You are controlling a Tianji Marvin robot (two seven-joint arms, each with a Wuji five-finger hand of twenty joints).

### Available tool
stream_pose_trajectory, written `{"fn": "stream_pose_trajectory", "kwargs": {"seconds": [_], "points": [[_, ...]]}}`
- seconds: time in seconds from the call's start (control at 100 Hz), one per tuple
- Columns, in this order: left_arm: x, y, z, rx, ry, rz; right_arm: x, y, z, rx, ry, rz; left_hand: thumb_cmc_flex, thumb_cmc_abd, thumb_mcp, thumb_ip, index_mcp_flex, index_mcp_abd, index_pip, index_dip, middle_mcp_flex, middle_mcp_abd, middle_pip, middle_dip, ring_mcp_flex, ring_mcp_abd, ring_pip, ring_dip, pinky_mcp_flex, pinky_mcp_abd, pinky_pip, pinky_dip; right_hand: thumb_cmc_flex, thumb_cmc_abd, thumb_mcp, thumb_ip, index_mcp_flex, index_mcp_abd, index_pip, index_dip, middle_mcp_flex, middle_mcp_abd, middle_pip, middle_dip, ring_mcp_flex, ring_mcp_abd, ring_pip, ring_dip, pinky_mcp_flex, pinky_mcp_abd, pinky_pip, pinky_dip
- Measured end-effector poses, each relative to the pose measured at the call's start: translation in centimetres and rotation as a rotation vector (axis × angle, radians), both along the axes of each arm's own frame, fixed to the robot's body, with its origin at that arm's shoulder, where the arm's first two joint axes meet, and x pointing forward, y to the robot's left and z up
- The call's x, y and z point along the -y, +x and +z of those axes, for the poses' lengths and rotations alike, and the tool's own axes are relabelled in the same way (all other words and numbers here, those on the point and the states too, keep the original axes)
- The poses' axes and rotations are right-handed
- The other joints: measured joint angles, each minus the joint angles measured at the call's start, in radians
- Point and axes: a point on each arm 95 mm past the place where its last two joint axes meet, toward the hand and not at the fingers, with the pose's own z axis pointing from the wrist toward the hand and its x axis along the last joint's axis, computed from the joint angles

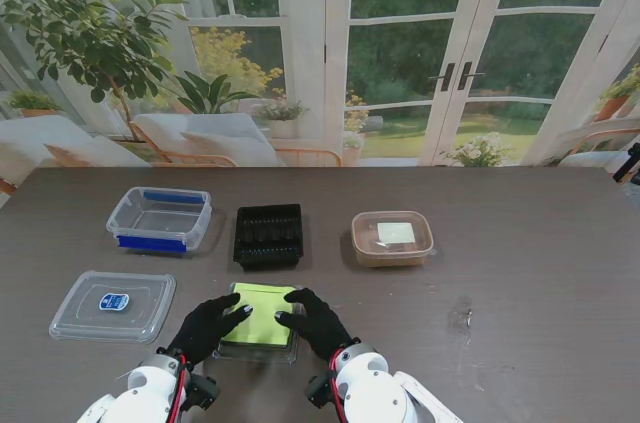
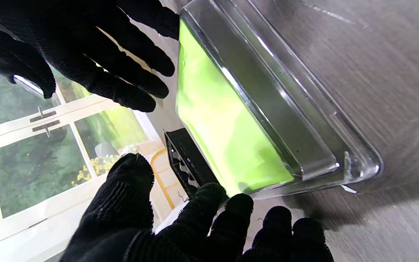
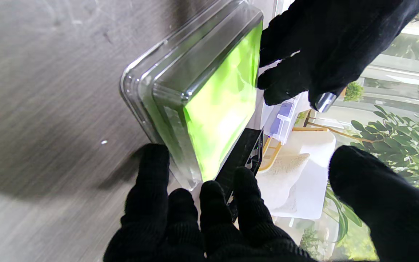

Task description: Pair container bodies with their lids

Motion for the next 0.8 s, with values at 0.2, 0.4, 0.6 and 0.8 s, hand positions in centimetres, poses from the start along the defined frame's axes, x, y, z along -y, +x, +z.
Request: {"fn": "stream_pose_trajectory", "kwargs": {"seconds": [0.2, 0.4, 0.6, 0.8], "points": [[0.15, 0.32, -0.07, 0.005, -0.014, 0.007, -0.14, 0.01, -0.21, 0.012, -0.021, -0.005, 0.053, 0.0, 0.0, 0.008, 0.028, 0.052, 0.002, 0.0, 0.024, 0.041, -0.006, 0.0, 0.065, 0.01, 0.003, 0.012, 0.027, 0.003, -0.006, 0.002, 0.0, 0.0, 0.0, 0.0, 0.0, 0.027, 0.07, 0.034, 0.0, 0.009, 0.055, 0.022, 0.02, -0.018, 0.001, 0.006, -0.012, -0.037, 0.091, -0.02], [0.24, 0.39, 0.02, -0.002, -0.022, 0.013, -0.42, -0.08, -0.57, 0.019, -0.031, -0.007, 0.114, 0.0, 0.013, 0.008, 0.06, 0.08, 0.011, 0.001, 0.025, 0.055, -0.041, 0.0, 0.086, 0.037, 0.013, 0.019, 0.051, 0.004, -0.039, 0.003, -0.006, 0.0, -0.002, 0.0, 0.0, 0.044, 0.073, 0.036, 0.0, 0.022, 0.084, 0.034, 0.019, -0.025, 0.001, 0.006, -0.02, -0.09, 0.112, -0.022], [0.4, 0.44, 0.22, -0.012, -0.027, 0.03, -0.74, -0.04, -0.78, 0.026, -0.029, 0.004, 0.137, 0.0, 0.011, 0.008, 0.09, 0.098, 0.019, 0.007, 0.031, 0.072, -0.07, -0.005, 0.104, 0.06, 0.013, 0.018, 0.079, 0.004, -0.051, 0.003, -0.011, -0.001, 0.003, 0.0, 0.0, 0.049, 0.073, 0.04, 0.0, 0.03, 0.095, 0.034, 0.033, -0.031, 0.002, 0.006, -0.048, -0.105, 0.122, -0.029], [0.47, 0.51, 0.28, -0.021, -0.042, 0.042, -0.97, 0.11, -0.82, 0.027, -0.032, 0.03, 0.169, 0.0, 0.011, 0.008, 0.09, 0.101, 0.021, 0.008, 0.031, 0.087, -0.102, -0.03, 0.098, 0.062, -0.003, 0.006, 0.08, 0.004, -0.055, -0.002, -0.012, -0.001, 0.003, 0.0, 0.0, 0.051, 0.073, 0.04, 0.0, 0.042, 0.068, 0.033, 0.022, -0.021, -0.005, 0.006, -0.077, -0.112, 0.123, -0.051]]}}
